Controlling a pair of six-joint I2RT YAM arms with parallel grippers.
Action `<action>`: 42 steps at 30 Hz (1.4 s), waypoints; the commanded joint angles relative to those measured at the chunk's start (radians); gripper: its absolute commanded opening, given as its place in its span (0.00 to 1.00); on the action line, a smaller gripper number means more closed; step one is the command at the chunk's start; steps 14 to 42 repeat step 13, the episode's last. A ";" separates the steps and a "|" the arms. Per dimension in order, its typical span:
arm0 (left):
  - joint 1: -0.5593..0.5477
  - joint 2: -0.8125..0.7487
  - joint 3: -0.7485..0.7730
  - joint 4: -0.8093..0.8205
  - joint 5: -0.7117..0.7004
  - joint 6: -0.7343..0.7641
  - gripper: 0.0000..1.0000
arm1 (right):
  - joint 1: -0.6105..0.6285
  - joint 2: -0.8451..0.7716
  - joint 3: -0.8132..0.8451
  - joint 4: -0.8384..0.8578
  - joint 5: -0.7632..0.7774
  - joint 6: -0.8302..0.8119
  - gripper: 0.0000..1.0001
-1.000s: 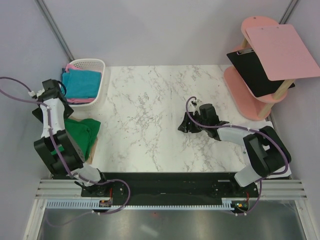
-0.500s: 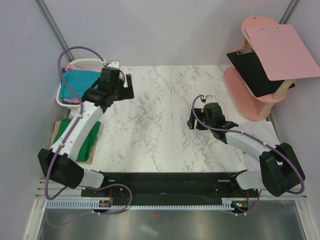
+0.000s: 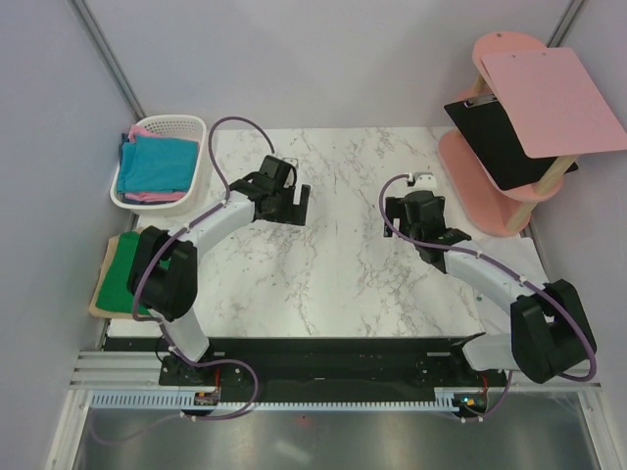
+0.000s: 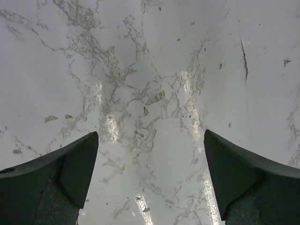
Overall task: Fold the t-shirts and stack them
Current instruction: Put the neatly folded tshirt into the corner of the board with the left arm
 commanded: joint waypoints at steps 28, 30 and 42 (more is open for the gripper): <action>0.028 0.113 -0.023 0.185 -0.034 0.051 1.00 | -0.047 0.169 0.042 0.251 -0.112 -0.088 0.98; 0.028 0.113 -0.023 0.185 -0.034 0.051 1.00 | -0.047 0.169 0.042 0.251 -0.112 -0.088 0.98; 0.028 0.113 -0.023 0.185 -0.034 0.051 1.00 | -0.047 0.169 0.042 0.251 -0.112 -0.088 0.98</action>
